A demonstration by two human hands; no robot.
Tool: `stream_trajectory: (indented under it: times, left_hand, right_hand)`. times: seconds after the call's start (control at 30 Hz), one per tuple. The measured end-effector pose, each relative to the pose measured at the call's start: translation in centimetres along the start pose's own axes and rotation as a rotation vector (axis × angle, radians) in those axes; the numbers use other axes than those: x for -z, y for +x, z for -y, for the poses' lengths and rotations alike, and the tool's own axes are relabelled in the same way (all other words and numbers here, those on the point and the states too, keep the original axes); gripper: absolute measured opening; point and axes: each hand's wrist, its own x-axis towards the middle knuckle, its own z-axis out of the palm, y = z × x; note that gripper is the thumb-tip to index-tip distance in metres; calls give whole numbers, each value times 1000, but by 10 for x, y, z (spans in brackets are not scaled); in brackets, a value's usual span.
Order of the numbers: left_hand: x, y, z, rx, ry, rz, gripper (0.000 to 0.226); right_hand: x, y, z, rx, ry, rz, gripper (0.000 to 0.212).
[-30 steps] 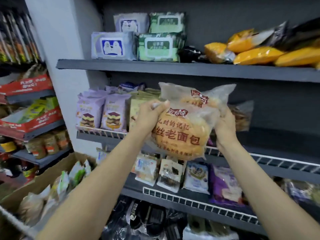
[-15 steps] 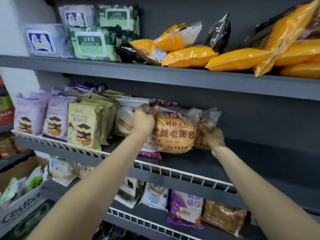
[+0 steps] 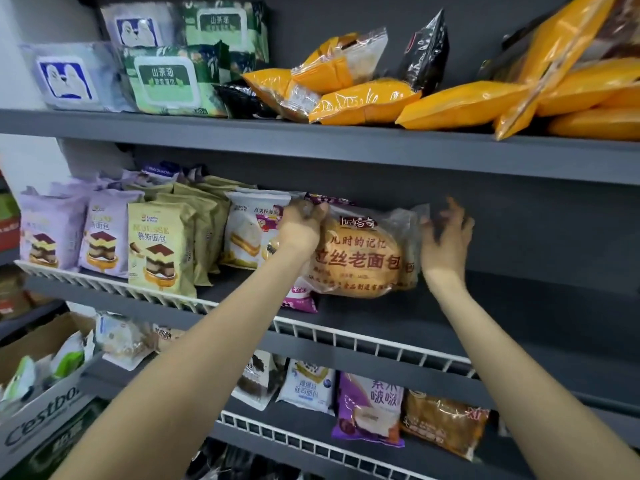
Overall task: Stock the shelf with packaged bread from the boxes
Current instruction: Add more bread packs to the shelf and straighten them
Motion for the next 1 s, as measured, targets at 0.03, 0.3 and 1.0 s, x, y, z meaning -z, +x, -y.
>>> stream_trajectory:
  times: [0.03, 0.3, 1.0]
  left_hand:
    - [-4, -2, -1, 12, 11, 16, 30]
    - [-23, -13, 6, -94, 17, 86, 14]
    - [-17, -12, 25, -654, 1653, 352, 72]
  right_hand:
    - [9, -6, 9, -3, 105, 119, 45]
    - [21, -24, 32, 81, -135, 419, 71]
    - [-4, -30, 7, 589, -1102, 595, 88]
